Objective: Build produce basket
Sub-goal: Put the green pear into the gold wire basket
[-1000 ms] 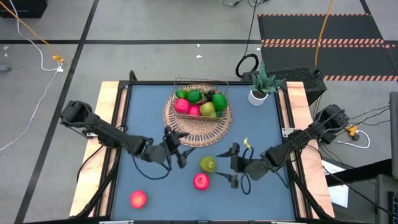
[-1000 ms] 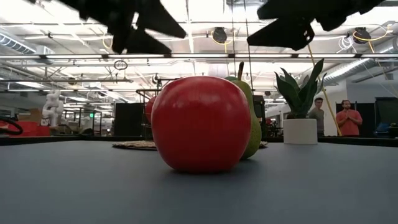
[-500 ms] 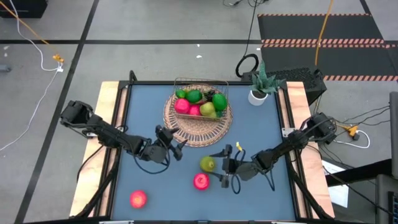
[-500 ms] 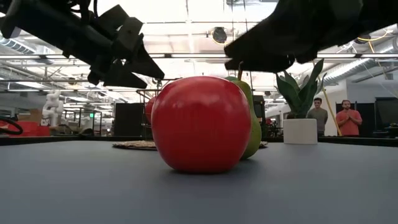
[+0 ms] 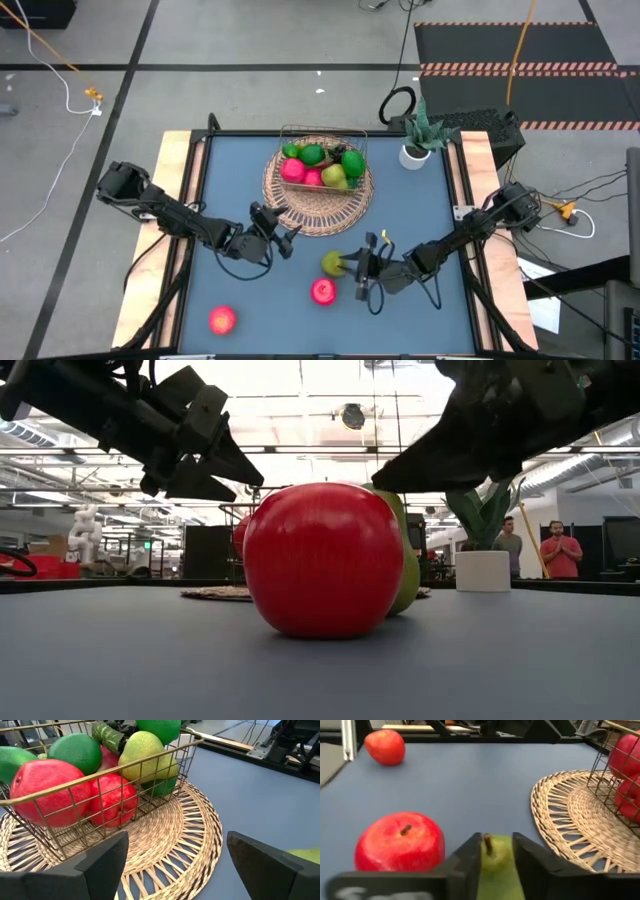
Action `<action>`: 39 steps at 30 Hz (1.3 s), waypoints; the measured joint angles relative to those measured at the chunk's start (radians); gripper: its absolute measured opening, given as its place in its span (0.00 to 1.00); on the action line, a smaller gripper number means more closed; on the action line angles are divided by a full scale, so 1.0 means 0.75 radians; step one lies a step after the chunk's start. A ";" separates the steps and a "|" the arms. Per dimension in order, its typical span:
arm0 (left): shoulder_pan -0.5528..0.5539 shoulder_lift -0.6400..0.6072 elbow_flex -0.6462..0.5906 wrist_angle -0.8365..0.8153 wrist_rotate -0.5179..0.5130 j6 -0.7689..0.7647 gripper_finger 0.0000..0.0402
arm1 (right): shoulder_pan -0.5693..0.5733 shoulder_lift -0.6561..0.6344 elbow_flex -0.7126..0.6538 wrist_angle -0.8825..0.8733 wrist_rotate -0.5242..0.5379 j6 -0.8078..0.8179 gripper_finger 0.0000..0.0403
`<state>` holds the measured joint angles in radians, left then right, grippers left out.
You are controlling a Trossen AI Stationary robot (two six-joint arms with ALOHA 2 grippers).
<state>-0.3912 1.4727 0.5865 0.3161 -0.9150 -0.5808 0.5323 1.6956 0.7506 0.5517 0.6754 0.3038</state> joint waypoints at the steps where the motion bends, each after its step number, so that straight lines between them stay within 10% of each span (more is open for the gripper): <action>1: 0.000 0.000 0.000 0.000 0.000 0.000 0.84 | -0.001 0.001 -0.001 -0.004 0.001 -0.001 0.21; 7: 0.000 0.000 0.000 -0.002 0.000 0.008 0.84 | -0.001 -0.001 -0.001 0.002 -0.001 -0.045 0.02; 26: 0.042 0.000 0.000 -0.007 0.002 0.005 0.84 | -0.014 -0.298 -0.002 0.131 0.087 -0.501 0.01; 39: 0.077 0.000 0.000 -0.006 0.034 -0.006 0.84 | -0.394 -0.485 -0.001 0.100 0.074 -0.897 0.02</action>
<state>-0.3336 1.4727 0.5865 0.3119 -0.8894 -0.5854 0.2368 1.3318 0.7498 0.6265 0.7307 -0.3690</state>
